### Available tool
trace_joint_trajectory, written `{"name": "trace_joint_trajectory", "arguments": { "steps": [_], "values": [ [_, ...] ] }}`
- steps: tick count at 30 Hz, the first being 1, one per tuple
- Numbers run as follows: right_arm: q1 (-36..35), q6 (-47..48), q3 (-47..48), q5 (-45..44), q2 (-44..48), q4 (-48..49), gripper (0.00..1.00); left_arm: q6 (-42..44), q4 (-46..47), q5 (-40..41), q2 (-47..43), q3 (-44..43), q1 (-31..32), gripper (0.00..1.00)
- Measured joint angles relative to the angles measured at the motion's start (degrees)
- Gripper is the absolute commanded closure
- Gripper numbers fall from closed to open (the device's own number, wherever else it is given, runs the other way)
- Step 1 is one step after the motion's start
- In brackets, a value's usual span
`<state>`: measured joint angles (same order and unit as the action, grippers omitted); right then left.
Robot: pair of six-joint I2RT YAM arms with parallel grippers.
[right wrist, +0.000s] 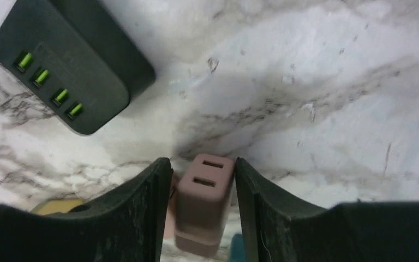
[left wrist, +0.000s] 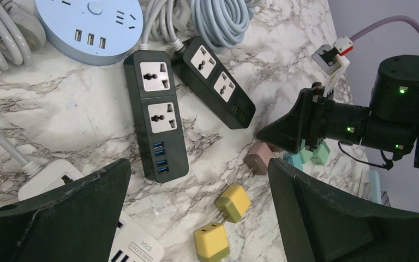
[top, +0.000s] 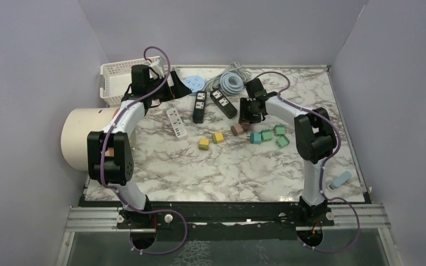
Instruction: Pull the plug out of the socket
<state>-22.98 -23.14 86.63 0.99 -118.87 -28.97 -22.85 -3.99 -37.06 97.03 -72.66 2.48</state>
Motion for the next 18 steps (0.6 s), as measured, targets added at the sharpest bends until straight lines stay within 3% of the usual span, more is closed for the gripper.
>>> {"name": "trace_joint_trajectory", "arguments": {
  "steps": [9,18],
  "values": [
    [-2.12,-3.58,-6.19,1.95,4.13,0.68,0.49,0.02,-0.02,0.00,-0.09,0.00,0.00,0.01],
    [-4.52,-4.07,-6.23,5.14,4.81,0.59,0.38,0.07,-0.07,0.00,-0.31,0.00,0.00,0.01]
  ]
}}
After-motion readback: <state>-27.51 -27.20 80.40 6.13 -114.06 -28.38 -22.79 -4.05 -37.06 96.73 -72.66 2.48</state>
